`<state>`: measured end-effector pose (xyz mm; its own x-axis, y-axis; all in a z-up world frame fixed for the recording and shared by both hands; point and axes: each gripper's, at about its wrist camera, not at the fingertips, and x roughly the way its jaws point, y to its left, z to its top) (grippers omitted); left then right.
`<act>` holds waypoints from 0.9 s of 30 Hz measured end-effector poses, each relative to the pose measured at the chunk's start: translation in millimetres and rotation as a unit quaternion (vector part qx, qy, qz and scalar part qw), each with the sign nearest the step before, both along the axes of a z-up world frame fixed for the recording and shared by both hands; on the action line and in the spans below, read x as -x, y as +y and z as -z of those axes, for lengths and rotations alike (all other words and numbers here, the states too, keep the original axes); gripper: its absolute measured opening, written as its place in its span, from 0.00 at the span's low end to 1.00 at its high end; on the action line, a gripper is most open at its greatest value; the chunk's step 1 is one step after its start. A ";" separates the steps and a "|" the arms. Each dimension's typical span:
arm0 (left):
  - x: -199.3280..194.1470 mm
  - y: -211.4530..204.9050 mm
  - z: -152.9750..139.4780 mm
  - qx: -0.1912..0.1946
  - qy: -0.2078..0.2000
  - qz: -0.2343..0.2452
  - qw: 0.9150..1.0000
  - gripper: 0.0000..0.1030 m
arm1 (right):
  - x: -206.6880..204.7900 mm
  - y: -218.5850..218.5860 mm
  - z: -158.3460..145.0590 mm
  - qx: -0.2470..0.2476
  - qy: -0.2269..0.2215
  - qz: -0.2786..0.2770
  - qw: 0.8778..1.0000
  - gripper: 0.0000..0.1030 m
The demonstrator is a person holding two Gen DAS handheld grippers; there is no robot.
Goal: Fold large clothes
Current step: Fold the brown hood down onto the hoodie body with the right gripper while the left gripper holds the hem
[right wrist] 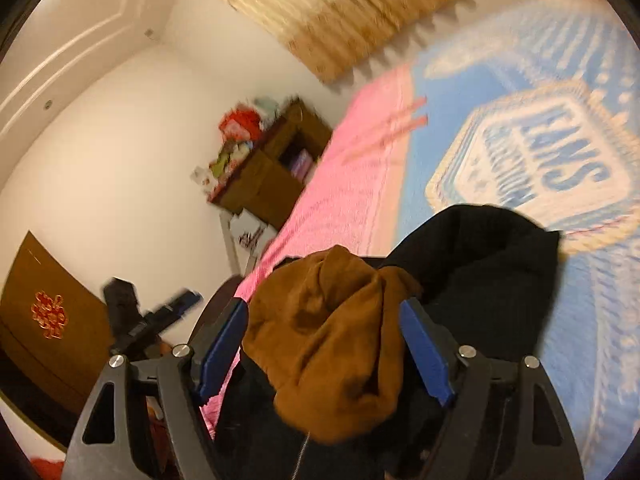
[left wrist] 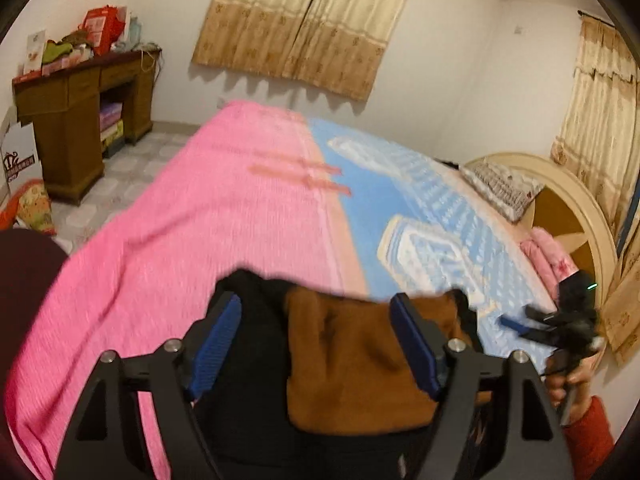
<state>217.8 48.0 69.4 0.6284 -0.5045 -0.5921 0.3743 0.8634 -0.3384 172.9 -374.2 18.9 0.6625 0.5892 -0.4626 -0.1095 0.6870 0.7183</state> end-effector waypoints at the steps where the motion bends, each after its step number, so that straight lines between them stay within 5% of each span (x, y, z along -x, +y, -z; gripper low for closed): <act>1: -6.8 -0.4 -1.4 0.000 0.010 -0.004 1.000 0.87 | -12.4 -2.5 9.0 -0.011 0.015 0.004 1.000 0.76; 3: -27.0 -6.1 8.1 -0.007 0.043 -0.002 0.999 0.97 | -36.0 -6.9 28.1 -0.042 0.045 0.008 0.998 0.76; 7: -57.7 -14.2 68.1 -0.025 0.125 -0.031 0.991 0.97 | -70.7 -4.1 62.7 -0.108 0.092 -0.001 0.990 0.76; 11: -68.6 -26.4 122.6 0.003 0.216 -0.011 0.976 0.95 | -92.9 17.9 76.2 -0.036 0.140 -0.026 0.989 0.76; 13: -64.9 -45.2 125.7 -0.033 0.203 0.002 0.979 0.96 | -100.9 30.7 79.7 -0.018 0.162 -0.060 0.985 0.76; 15: -63.8 -65.5 123.2 -0.064 0.191 0.024 0.979 0.94 | -108.5 40.4 75.4 0.013 0.154 -0.075 0.985 0.53; 17: -65.0 -75.9 118.1 -0.069 0.181 0.033 0.980 0.82 | -115.6 45.1 70.9 0.026 0.150 -0.081 0.985 0.27; 19: -76.0 -82.6 107.8 -0.037 0.176 0.053 0.982 0.43 | -123.4 44.2 63.6 0.025 0.131 -0.077 0.988 0.21; 20: -84.0 -82.8 105.6 -0.020 0.180 0.058 0.982 0.15 | -125.9 40.9 60.8 0.023 0.118 -0.067 0.991 0.20; 23: -109.8 -85.0 88.3 0.006 0.148 0.022 0.989 0.15 | -140.6 20.6 50.4 -0.004 0.067 0.003 0.998 0.18; 27: -138.1 -91.7 78.1 -0.040 0.073 -0.032 0.996 0.15 | -154.7 2.5 64.7 -0.016 0.042 0.081 0.996 0.17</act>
<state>355.9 -43.7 -8.7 0.5611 -0.4149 -0.7163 0.2699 0.9097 -0.3154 327.6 -371.6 -45.8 0.7094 0.4930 -0.5037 0.0630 0.6675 0.7420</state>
